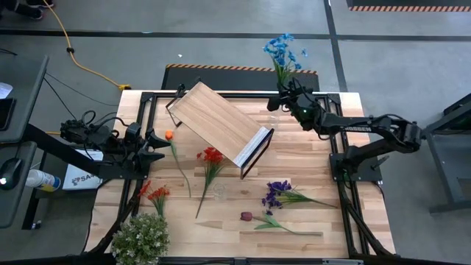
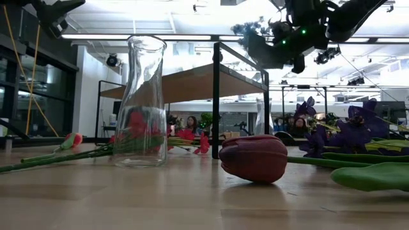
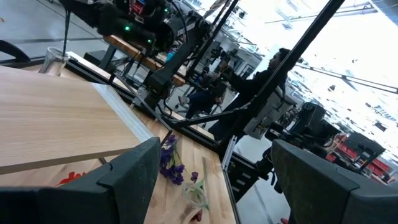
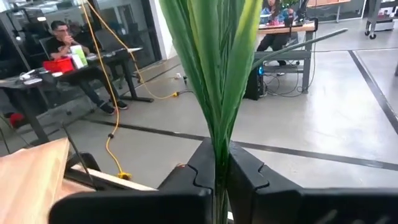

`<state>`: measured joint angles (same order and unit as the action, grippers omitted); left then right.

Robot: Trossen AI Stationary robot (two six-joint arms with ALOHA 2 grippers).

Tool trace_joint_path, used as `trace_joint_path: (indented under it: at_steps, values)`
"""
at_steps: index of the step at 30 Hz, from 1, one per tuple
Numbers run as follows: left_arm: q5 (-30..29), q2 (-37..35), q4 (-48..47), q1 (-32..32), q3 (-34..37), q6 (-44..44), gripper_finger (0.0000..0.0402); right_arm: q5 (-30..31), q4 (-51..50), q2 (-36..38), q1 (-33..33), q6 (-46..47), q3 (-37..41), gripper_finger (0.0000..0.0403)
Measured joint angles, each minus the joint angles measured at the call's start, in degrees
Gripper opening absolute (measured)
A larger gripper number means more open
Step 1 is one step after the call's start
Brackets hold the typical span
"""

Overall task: Pick and place flowers into a vace then onto a shelf
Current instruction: Put the blue flowers into the top transparent flower vase

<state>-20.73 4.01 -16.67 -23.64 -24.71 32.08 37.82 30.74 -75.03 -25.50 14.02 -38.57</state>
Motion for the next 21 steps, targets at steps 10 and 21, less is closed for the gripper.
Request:
trace_joint_path:
  at_steps: [10,21]
  values:
    - [-0.9,0.0,0.0,0.0,0.0,0.0,0.0337,2.5,0.4,0.1,0.0,-1.5,0.0,0.0021]
    - [-1.0,0.0,0.0,0.0,0.0,0.3,0.0337,2.3,0.4,0.1,0.0,-1.6,0.0,0.0052]
